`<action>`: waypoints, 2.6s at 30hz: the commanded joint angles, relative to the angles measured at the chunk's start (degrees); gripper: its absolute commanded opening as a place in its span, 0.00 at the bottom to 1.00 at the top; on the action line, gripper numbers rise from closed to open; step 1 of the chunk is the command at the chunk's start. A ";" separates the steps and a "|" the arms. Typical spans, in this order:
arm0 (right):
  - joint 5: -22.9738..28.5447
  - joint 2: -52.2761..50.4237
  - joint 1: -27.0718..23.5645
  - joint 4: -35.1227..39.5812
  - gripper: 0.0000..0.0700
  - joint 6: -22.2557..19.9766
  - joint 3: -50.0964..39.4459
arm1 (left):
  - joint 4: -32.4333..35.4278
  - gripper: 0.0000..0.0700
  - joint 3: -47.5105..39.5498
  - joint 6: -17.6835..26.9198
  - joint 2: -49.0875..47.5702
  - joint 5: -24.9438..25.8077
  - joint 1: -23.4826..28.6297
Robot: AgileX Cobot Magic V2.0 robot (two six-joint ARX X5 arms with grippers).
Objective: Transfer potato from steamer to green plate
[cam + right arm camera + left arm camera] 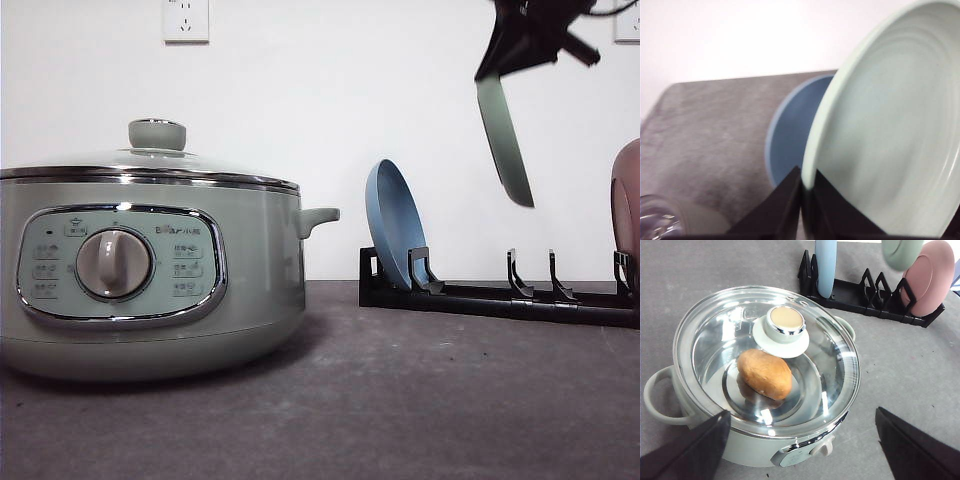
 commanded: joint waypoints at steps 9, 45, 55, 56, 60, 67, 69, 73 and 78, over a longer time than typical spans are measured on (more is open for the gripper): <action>1.11 -10.97 5.32 -11.13 0.01 -9.84 1.40 | 0.28 0.85 1.38 0.31 0.31 0.28 -0.11; 41.24 -18.52 50.77 -30.98 0.01 -19.00 -29.76 | 0.40 0.85 1.38 0.32 0.31 0.26 -0.11; 43.94 -10.85 54.77 -25.76 0.01 -18.91 -34.90 | 0.38 0.85 1.38 0.31 0.31 0.26 -0.11; 44.04 -9.69 54.93 -25.41 0.01 -18.92 -34.91 | 0.36 0.85 1.38 0.31 0.31 0.26 -0.11; 44.00 -5.20 55.11 -23.73 0.01 -18.89 -34.91 | 0.26 0.85 1.38 0.31 0.30 0.27 -0.11; 43.64 -0.22 55.11 -21.66 0.01 -17.62 -34.97 | 0.24 0.85 1.38 0.31 0.31 0.26 -0.11; 41.93 0.57 55.11 -21.63 0.01 -17.38 -34.97 | 0.24 0.85 1.38 0.31 0.31 0.27 -0.11; 36.73 1.73 55.11 -21.36 0.01 -16.56 -35.14 | 0.24 0.85 1.38 0.31 0.31 0.28 -0.11; 35.87 1.90 55.11 -21.26 0.27 -16.15 -35.54 | 0.22 0.85 1.38 0.31 0.31 0.26 -0.11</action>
